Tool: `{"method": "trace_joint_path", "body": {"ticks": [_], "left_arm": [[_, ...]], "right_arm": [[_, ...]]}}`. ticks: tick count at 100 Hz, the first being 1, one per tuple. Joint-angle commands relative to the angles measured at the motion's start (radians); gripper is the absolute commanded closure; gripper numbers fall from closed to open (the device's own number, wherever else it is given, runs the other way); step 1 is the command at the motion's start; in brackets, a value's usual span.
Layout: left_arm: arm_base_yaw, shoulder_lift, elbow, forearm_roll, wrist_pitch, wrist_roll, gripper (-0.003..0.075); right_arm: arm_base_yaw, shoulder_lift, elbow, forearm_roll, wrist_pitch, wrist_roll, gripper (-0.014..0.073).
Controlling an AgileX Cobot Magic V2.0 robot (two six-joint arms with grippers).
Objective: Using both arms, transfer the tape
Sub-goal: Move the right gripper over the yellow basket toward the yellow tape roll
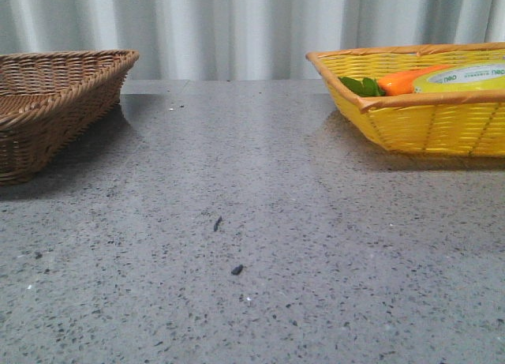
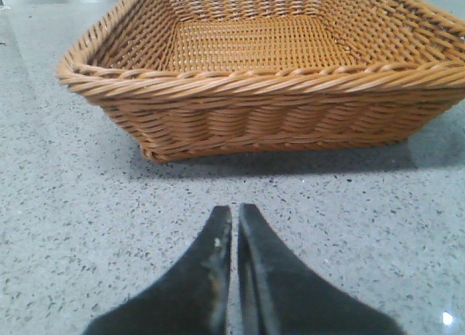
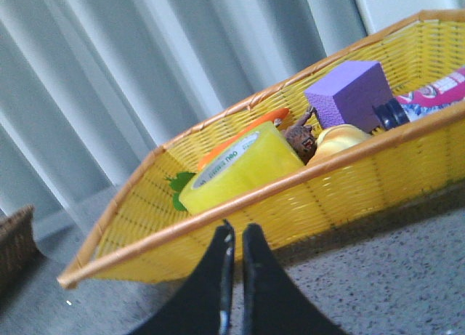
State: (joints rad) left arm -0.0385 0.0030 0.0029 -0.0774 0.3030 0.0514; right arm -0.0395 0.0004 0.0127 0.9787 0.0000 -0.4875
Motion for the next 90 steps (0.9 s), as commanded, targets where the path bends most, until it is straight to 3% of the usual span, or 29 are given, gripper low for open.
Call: {"method": "trace_joint_path", "body": {"ticks": [1,13,24,39,54,76,90], "left_arm": [[-0.008,0.019,0.011,-0.043,-0.137,-0.005,0.0741],[-0.01,0.019,0.011,-0.377,-0.281,-0.033,0.0741],[-0.01,0.019,0.011,-0.512,-0.399,-0.033,0.0741],[-0.01,0.019,0.009,-0.622,-0.428,-0.033,0.0741],[-0.01,0.019,-0.038,-0.56,-0.35,-0.033,0.0741],[-0.012,0.073,-0.238,-0.253,-0.094,-0.029,0.0741],[-0.045,0.163,-0.326,-0.237,-0.041,0.053,0.074]], "right_arm": [[0.002,0.018,0.008,0.071,-0.059,0.002,0.0657],[0.002,0.018,-0.023,0.077,-0.051,0.002,0.0657],[0.002,0.018,-0.064,0.075,-0.015,0.002,0.0657],[0.002,0.018,-0.112,0.037,0.054,-0.019,0.0657],[0.002,0.02,-0.184,-0.06,0.131,-0.019,0.0657],[0.002,0.135,-0.367,-0.285,0.284,-0.019,0.0655],[0.002,0.283,-0.492,-0.314,0.34,-0.019,0.0649]]}}
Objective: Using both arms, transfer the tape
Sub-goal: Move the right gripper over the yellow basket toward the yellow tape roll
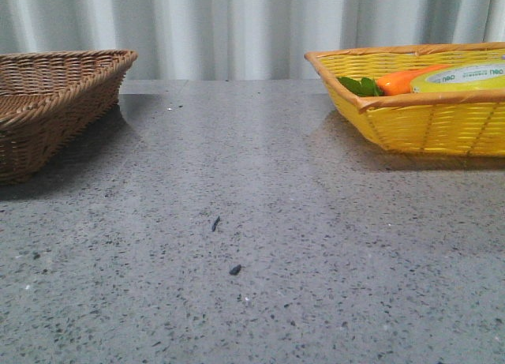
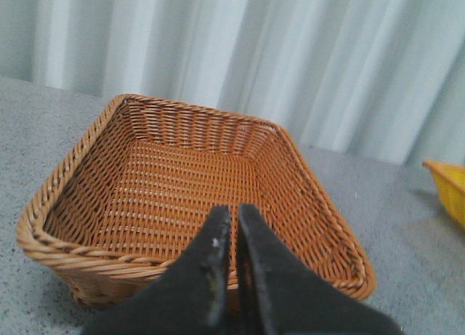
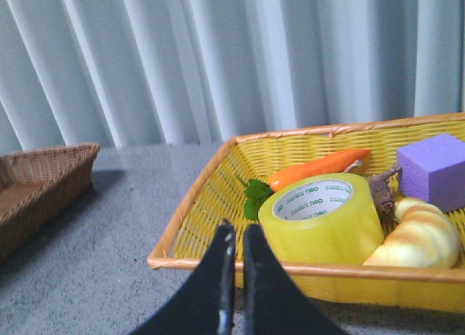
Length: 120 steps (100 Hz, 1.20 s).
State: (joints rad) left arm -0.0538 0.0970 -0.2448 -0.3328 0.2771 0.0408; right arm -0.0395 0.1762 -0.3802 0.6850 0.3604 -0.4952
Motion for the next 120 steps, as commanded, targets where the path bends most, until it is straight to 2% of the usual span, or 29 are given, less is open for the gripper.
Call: {"method": "trace_joint_path", "body": {"ticks": [1,9,15,31,38,45,73,91,104,120], "left_arm": [[-0.033,0.073,-0.087,0.019,-0.013,0.073,0.074],[-0.065,0.131,-0.133,0.019,0.019,0.177,0.0735],[-0.093,0.171,-0.172,0.019,0.042,0.196,0.0701],[-0.166,0.267,-0.235,0.019,0.044,0.196,0.0478],[-0.191,0.301,-0.249,0.019,0.034,0.196,0.039],[-0.212,0.329,-0.252,0.019,0.023,0.196,0.0349],[-0.266,0.357,-0.252,0.019,0.018,0.2,0.0353],[-0.266,0.357,-0.252,0.019,0.008,0.2,0.0353],[-0.266,0.357,-0.252,0.019,-0.007,0.2,0.0353],[-0.266,0.357,-0.252,0.019,-0.017,0.2,0.0353]], "right_arm": [[0.002,0.115,-0.112,-0.021,-0.016,-0.011,0.0647],[0.002,0.211,-0.181,-0.021,0.016,-0.011,0.0601],[0.002,0.276,-0.239,-0.021,0.054,-0.011,0.0529],[0.002,0.464,-0.392,-0.021,0.15,-0.011,0.0262],[0.002,0.544,-0.458,-0.021,0.198,-0.011,0.02],[0.002,0.62,-0.523,-0.021,0.253,-0.003,0.0205],[0.002,0.872,-0.753,-0.04,0.343,0.109,0.0206],[0.002,1.068,-0.945,-0.255,0.513,0.334,0.0207],[0.002,1.184,-1.07,-0.396,0.628,0.421,0.0207],[0.002,1.282,-1.124,-0.545,0.665,0.513,0.0207]]}}
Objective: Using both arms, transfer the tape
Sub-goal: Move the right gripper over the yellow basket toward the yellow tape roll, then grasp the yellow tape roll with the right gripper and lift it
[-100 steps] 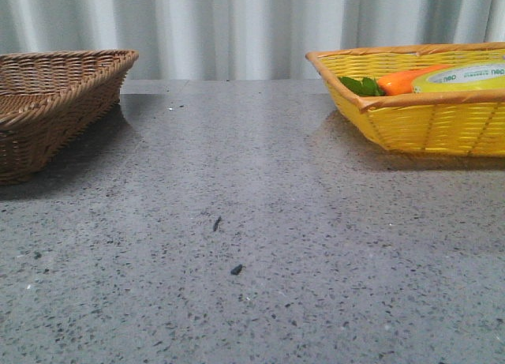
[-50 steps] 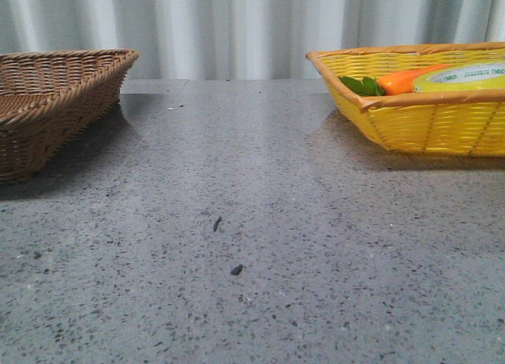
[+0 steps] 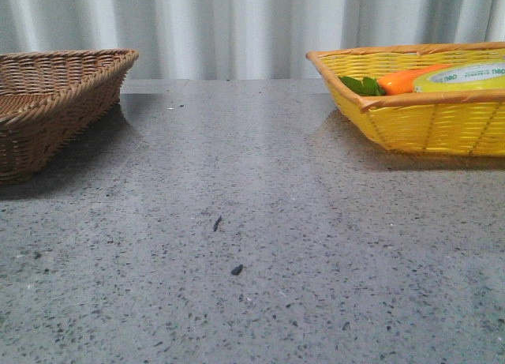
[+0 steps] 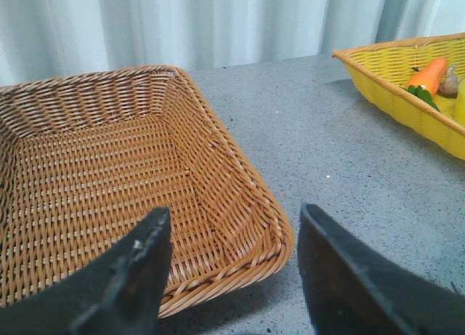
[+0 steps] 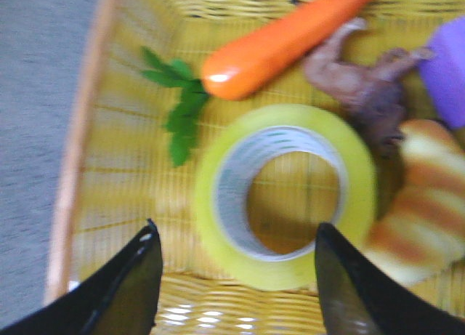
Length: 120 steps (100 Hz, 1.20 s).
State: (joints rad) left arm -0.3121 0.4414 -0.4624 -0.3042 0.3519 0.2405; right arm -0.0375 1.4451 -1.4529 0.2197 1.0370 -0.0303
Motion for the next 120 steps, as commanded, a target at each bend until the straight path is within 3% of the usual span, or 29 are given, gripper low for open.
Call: {"method": "trace_joint_path", "body": {"ticks": [1,52,64,120], "left_arm": [[-0.008,0.013,-0.035,-0.01,-0.092,0.0,0.0353],[-0.008,0.013,-0.035,-0.01,-0.101,0.0,0.0353],[-0.008,0.013,-0.035,-0.01,-0.101,0.0,0.0353],[-0.008,0.015,-0.03,-0.01,-0.136,0.0,0.0353]], "right_arm": [[0.0,0.016,-0.052,-0.086,-0.012,0.05,0.0207],[0.0,0.211,-0.052,-0.116,-0.061,0.061,0.0217],[0.0,0.22,-0.052,-0.158,-0.062,0.061,0.0281],[0.0,0.199,-0.106,-0.235,-0.049,0.061,0.0277]]}}
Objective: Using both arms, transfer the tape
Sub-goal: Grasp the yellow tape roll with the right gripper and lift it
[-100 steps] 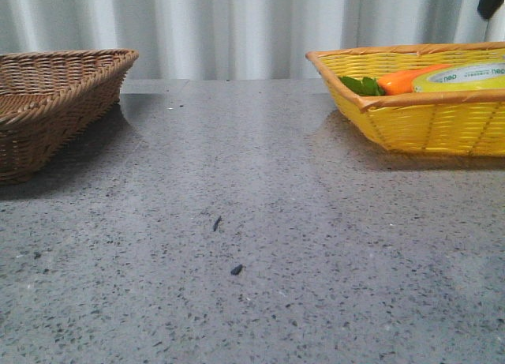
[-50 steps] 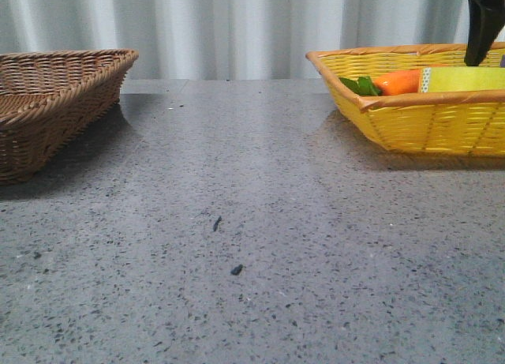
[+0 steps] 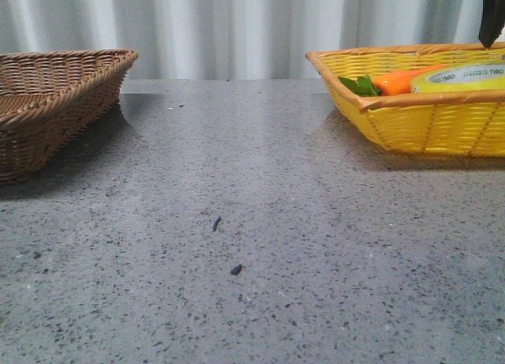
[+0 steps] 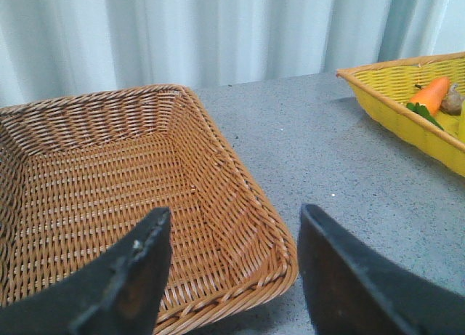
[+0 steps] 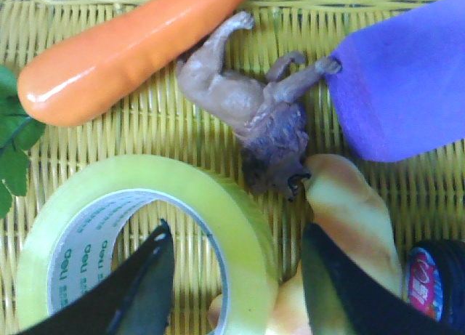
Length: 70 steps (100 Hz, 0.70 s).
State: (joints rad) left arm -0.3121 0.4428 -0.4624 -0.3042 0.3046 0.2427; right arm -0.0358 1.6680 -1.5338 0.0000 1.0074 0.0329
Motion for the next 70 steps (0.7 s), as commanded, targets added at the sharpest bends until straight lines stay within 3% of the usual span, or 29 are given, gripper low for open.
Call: {"method": "trace_joint_path", "body": {"ticks": [1,33,41,50,70], "left_arm": [[-0.008,0.015,-0.03,-0.01,-0.088,-0.002,0.0353],[-0.008,0.015,-0.03,-0.01,-0.088,-0.002,0.0353],[-0.008,0.015,-0.03,-0.01,-0.088,-0.002,0.0353],[-0.008,0.015,-0.03,-0.01,-0.088,-0.002,0.0353],[-0.008,0.015,-0.03,-0.01,-0.088,-0.002,0.0353]], "right_arm": [[-0.001,-0.022,-0.022,-0.016,-0.019,-0.002,0.0277],[-0.001,0.042,-0.002,-0.016,0.01,-0.002,0.0288],[-0.001,0.044,-0.002,-0.012,0.007,-0.002,0.0399],[-0.001,0.035,-0.002,-0.008,-0.004,-0.002,0.0651],[0.007,-0.056,-0.031,0.011,-0.036,-0.002,0.0655]]}}
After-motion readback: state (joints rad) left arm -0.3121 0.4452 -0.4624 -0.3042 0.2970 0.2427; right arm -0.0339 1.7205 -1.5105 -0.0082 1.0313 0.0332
